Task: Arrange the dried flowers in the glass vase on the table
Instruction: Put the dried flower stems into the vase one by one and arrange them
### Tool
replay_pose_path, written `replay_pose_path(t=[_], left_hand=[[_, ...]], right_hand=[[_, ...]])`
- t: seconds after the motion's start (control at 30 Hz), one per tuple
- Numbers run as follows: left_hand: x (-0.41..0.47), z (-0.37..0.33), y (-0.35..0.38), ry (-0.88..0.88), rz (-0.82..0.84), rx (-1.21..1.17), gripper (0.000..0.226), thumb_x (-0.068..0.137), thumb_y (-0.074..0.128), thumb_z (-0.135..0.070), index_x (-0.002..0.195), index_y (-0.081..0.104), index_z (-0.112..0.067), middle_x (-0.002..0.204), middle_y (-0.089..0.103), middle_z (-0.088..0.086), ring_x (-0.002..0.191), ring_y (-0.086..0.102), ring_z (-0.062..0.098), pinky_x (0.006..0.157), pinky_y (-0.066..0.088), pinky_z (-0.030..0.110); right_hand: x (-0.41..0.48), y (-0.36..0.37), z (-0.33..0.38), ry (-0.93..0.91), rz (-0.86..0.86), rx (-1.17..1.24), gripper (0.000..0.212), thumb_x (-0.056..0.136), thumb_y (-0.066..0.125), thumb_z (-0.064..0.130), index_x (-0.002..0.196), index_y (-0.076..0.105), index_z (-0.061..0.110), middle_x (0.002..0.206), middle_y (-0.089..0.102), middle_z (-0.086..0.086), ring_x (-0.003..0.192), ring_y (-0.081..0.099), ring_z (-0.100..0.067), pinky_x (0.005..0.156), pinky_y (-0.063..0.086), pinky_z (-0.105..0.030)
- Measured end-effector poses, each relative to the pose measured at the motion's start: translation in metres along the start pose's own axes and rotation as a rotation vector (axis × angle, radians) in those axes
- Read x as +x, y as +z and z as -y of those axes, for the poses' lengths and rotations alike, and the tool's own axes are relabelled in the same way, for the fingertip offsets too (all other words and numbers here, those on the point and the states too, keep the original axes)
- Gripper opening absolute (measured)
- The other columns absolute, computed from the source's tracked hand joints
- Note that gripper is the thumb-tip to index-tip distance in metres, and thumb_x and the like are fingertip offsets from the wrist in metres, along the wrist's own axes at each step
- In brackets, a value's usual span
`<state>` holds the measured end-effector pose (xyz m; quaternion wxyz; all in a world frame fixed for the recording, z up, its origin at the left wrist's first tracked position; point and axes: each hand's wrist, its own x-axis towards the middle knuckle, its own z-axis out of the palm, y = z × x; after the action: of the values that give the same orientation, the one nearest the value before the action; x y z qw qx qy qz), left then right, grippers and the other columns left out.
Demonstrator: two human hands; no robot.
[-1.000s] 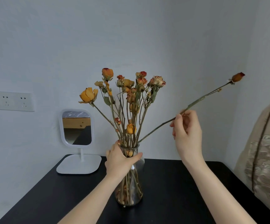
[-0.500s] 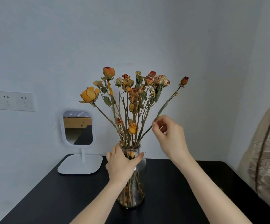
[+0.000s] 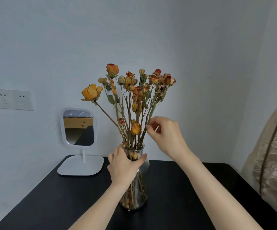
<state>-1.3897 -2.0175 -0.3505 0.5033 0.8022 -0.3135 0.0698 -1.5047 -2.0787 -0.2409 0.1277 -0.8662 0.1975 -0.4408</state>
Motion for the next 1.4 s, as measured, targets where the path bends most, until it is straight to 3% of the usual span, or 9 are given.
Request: replay_pose_path(t=[0.2,0.33,0.47,0.6,0.83,1.07,1.4], left_hand=[[0.000,-0.001,-0.001,0.007,0.000,0.002,0.075,0.062,0.062,-0.070,0.121,0.045,-0.027,0.116,0.052,-0.008,0.115,0.040,0.018,0.093,0.045,0.046],[-0.001,-0.002,-0.002,0.008,0.006,0.001,0.069,0.064,0.065,-0.066,0.117,0.047,-0.026,0.114,0.053,-0.007,0.114,0.041,0.018,0.093,0.045,0.046],[-0.001,-0.002,-0.002,0.001,0.010,0.004,0.074,0.064,0.063,-0.068,0.121,0.046,-0.025,0.117,0.053,-0.007,0.116,0.040,0.018,0.094,0.045,0.047],[-0.001,-0.002,-0.002,0.008,0.003,-0.001,0.075,0.063,0.062,-0.070,0.123,0.046,-0.027,0.118,0.053,-0.007,0.117,0.040,0.019,0.094,0.044,0.046],[0.001,0.000,-0.003,0.030,0.052,-0.053,0.071,0.064,0.065,-0.066,0.122,0.046,-0.029,0.117,0.053,-0.008,0.116,0.040,0.018,0.096,0.042,0.042],[0.002,0.001,-0.003,0.036,0.067,-0.063,0.073,0.064,0.066,-0.066,0.122,0.045,-0.028,0.116,0.052,-0.008,0.116,0.040,0.018,0.095,0.042,0.040],[0.004,0.004,0.000,0.032,0.060,-0.071,0.069,0.063,0.066,-0.065,0.118,0.046,-0.029,0.114,0.052,-0.009,0.115,0.040,0.018,0.095,0.042,0.041]], right_hand=[[-0.011,0.021,-0.012,0.056,0.151,-0.026,0.013,0.089,0.058,0.025,0.095,0.068,0.018,0.083,0.058,0.007,0.069,0.054,-0.007,0.062,0.048,-0.018],[-0.012,0.028,-0.013,0.101,0.262,-0.018,0.014,0.087,0.059,0.029,0.095,0.066,0.020,0.081,0.060,0.006,0.071,0.058,-0.010,0.068,0.055,-0.026],[-0.010,0.022,-0.009,0.078,0.166,0.088,0.012,0.083,0.063,0.040,0.085,0.060,0.028,0.069,0.056,0.016,0.063,0.056,-0.007,0.059,0.051,-0.022],[-0.011,0.018,-0.006,0.055,0.076,0.180,0.012,0.084,0.066,0.035,0.075,0.061,0.030,0.063,0.055,0.018,0.058,0.054,-0.003,0.052,0.043,-0.014],[-0.017,0.027,-0.010,0.134,0.216,0.206,0.008,0.084,0.067,0.029,0.078,0.063,0.026,0.073,0.060,0.013,0.065,0.057,-0.007,0.058,0.048,-0.016],[-0.017,0.024,-0.004,0.144,0.045,0.254,0.017,0.082,0.068,0.034,0.075,0.053,0.029,0.068,0.056,0.016,0.062,0.057,-0.006,0.055,0.050,-0.018],[-0.016,0.030,-0.007,0.167,0.118,0.205,0.010,0.084,0.067,0.026,0.079,0.060,0.021,0.070,0.055,0.014,0.065,0.055,-0.006,0.060,0.051,-0.022]])
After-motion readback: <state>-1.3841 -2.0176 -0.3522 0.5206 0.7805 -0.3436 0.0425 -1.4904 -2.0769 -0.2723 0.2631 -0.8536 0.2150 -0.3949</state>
